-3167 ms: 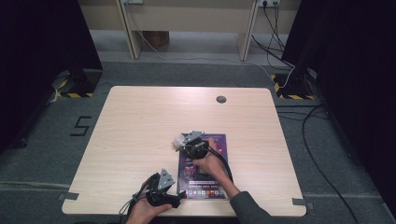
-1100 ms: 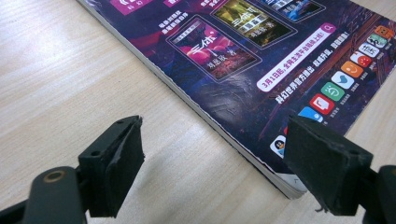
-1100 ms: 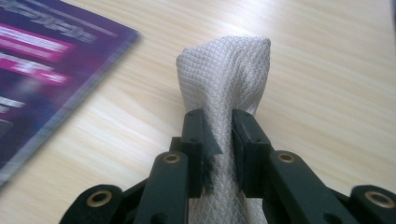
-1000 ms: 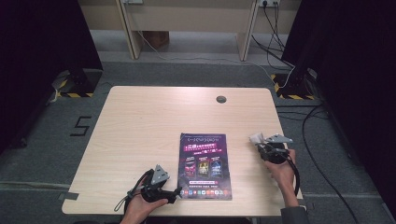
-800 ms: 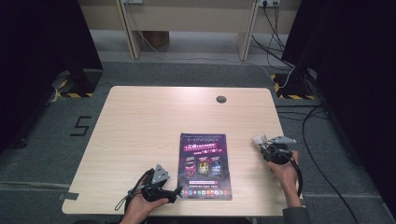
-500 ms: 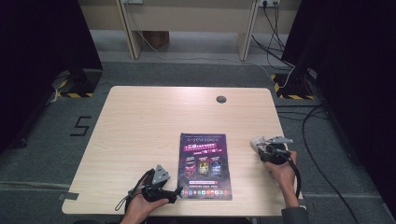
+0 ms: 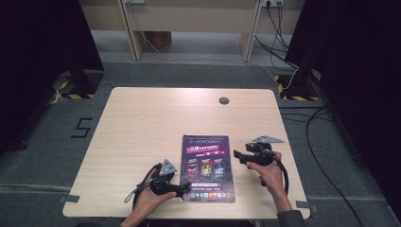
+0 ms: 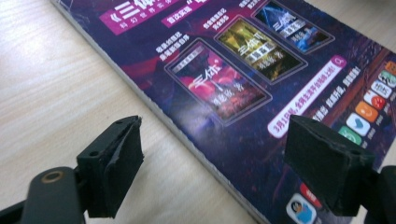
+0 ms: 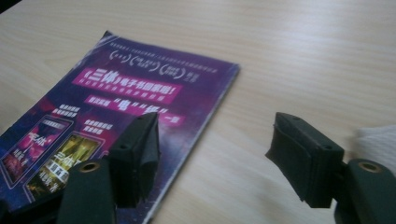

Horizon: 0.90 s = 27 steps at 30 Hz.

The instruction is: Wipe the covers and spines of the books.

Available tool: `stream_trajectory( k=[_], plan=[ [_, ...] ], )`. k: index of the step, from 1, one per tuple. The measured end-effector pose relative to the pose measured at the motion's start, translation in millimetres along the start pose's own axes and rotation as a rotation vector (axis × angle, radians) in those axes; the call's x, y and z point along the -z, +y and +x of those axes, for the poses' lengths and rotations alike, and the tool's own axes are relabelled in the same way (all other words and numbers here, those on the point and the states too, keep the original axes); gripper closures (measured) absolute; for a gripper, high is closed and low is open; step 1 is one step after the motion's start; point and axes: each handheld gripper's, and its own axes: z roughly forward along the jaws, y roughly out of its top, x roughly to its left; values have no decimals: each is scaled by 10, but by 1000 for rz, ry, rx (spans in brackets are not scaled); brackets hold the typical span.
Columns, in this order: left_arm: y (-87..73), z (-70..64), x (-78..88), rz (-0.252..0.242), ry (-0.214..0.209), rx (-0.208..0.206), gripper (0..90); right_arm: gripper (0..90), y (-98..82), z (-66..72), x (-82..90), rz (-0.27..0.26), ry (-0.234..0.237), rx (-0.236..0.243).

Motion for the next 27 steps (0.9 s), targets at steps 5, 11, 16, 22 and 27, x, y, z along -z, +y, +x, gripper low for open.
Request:
stream_trajectory(
  k=[5,11,16,22,27],
  plan=[
    [12,0,-74,22,-24,13,188,279,-19,112,-184,27,35,4],
    [32,-5,-139,31,-28,3,185,308,-36,195,-315,64,52,1],
    [35,-32,-157,30,-36,-23,192,397,-81,250,-430,115,49,23],
    [20,-26,-144,25,-36,-46,235,391,-96,267,-433,93,41,-19],
    [6,-44,-151,13,-23,-52,235,351,-97,271,-424,84,58,-134]
  ],
)
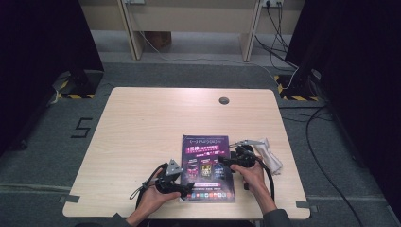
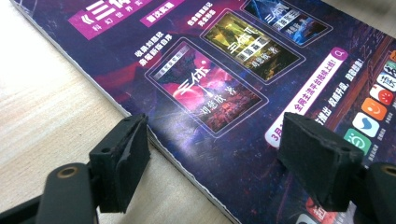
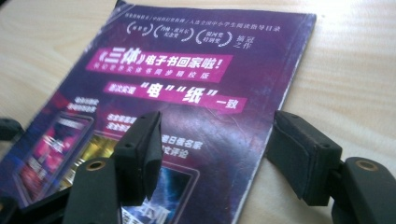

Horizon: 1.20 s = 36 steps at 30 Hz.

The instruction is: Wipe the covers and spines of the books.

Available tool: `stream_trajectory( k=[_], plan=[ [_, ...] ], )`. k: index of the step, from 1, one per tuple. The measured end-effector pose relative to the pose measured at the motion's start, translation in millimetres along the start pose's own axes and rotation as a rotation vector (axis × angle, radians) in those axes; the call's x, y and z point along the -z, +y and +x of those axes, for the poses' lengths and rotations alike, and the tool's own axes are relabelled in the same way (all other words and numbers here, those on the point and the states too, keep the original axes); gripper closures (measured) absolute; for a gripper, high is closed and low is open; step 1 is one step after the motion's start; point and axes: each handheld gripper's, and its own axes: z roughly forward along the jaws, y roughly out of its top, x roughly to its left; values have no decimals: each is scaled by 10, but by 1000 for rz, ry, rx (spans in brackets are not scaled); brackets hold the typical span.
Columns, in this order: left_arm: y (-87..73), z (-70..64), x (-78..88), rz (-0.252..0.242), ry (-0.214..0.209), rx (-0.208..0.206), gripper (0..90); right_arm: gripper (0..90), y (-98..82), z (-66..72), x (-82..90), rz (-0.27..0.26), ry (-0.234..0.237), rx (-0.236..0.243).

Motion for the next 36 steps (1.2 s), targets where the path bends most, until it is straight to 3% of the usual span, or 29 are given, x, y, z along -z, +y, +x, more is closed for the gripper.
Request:
stream_trajectory(
  k=[4,6,10,13,14,15,16,19,21,26,31,33,36],
  plan=[
    [-5,-15,-1,-6,10,2,237,366,-40,-2,34,-29,21,-81],
    [-5,-16,-1,-6,11,3,237,387,-48,6,86,-68,35,-106],
    [-14,-26,5,-9,24,13,237,457,-12,58,216,-138,112,-138],
    [-25,-29,9,-14,27,15,239,495,-34,75,228,-122,114,-121],
    [-24,-30,11,-13,29,17,239,572,-61,68,225,-87,143,-128],
    [-22,-26,12,-10,26,14,239,572,-61,68,225,-87,143,-128],
    [-20,-22,13,-9,24,13,239,609,-86,81,204,-60,187,-132],
    [-20,-24,19,-5,29,17,239,677,-41,183,209,-45,129,-18],
    [-20,-24,19,-4,30,17,240,688,-9,211,219,-30,108,25],
    [-14,-21,24,2,29,21,239,713,-22,212,206,-13,92,62],
    [-8,18,70,10,38,10,273,741,58,279,222,-10,66,165],
    [-13,75,117,23,45,3,275,744,77,296,223,-7,61,178],
    [-21,215,215,13,55,37,277,754,158,351,239,25,32,237]
  ],
)
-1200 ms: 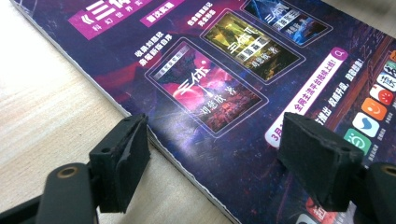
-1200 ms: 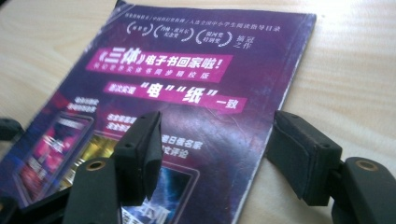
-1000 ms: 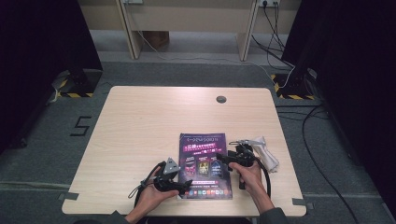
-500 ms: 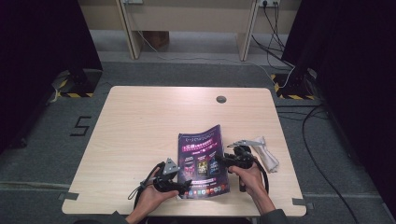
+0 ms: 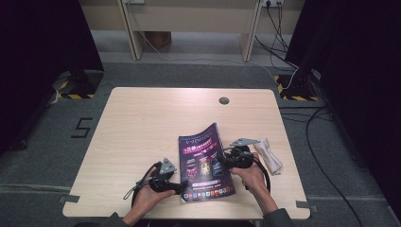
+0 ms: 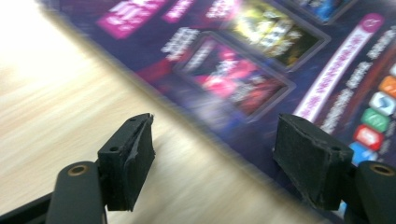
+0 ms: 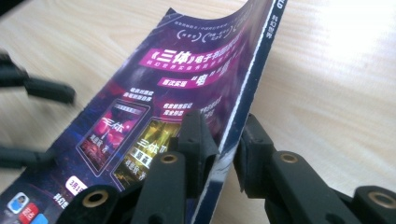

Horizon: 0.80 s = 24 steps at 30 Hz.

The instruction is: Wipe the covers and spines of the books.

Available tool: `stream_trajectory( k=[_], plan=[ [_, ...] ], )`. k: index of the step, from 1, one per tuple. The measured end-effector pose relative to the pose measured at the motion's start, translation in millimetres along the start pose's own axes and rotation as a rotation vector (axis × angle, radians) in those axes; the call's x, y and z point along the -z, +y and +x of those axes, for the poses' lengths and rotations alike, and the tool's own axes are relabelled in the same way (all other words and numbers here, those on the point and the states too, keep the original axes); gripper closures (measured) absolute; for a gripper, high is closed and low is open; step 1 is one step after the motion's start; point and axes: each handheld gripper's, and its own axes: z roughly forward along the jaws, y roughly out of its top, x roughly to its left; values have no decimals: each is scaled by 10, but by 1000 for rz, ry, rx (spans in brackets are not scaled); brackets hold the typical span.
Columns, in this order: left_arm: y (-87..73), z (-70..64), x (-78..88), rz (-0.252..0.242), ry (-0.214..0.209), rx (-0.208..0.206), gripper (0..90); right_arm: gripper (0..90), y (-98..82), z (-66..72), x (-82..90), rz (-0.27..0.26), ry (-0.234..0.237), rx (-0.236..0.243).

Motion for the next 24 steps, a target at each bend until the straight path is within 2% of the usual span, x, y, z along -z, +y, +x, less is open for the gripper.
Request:
stream_trajectory(
  k=[3,5,6,8,10,11,13,14,16,17,22,24],
  plan=[
    [-20,189,114,7,2,14,279,781,154,11,43,33,-22,37],
    [-79,337,153,51,-5,15,275,792,260,13,62,63,-44,77],
    [-112,408,173,62,8,27,275,797,310,13,68,76,-55,97],
    [-162,529,218,53,44,68,281,809,397,15,80,101,-75,121],
    [-180,605,267,31,49,106,285,815,475,18,92,120,-95,145],
    [-183,624,288,20,44,123,287,816,512,23,98,136,-109,159],
    [-182,624,306,0,2,161,289,825,592,28,117,164,-138,195],
    [-182,602,300,1,-10,160,288,830,635,34,131,174,-150,209],
    [-179,550,281,24,-1,110,286,838,722,62,167,193,-180,250],
    [-180,534,274,27,-3,104,285,840,775,83,189,200,-197,271],
    [-194,528,275,27,-9,114,284,841,978,167,255,231,-268,351],
    [-196,537,281,25,-7,117,284,841,1065,197,296,240,-299,365]
  ],
)
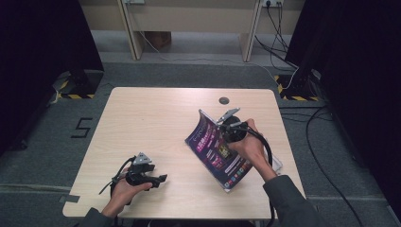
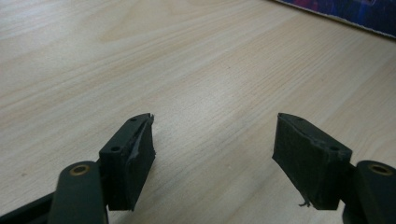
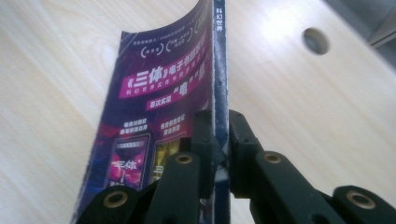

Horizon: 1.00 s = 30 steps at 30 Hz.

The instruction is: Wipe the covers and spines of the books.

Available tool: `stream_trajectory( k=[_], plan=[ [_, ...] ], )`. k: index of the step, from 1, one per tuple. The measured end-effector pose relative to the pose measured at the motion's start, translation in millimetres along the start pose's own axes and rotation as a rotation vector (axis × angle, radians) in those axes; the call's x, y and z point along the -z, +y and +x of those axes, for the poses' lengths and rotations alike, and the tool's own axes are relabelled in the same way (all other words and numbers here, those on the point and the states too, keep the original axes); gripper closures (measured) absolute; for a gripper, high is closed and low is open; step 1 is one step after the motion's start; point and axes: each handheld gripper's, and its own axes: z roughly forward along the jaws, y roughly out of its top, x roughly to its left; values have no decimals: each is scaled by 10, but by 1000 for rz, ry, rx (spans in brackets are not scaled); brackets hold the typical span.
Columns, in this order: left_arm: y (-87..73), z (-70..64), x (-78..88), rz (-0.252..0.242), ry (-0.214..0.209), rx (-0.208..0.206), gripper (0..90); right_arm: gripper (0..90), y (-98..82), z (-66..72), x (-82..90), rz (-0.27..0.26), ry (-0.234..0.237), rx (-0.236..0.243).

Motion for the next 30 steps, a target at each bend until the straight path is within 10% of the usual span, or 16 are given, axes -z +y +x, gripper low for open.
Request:
stream_trajectory(
  k=[13,30],
  plan=[
    [3,-1,2,-4,1,5,285,841,344,-59,128,50,-147,97],
    [2,-9,-2,-4,21,-13,283,838,338,615,-253,94,83,161]
  ],
)
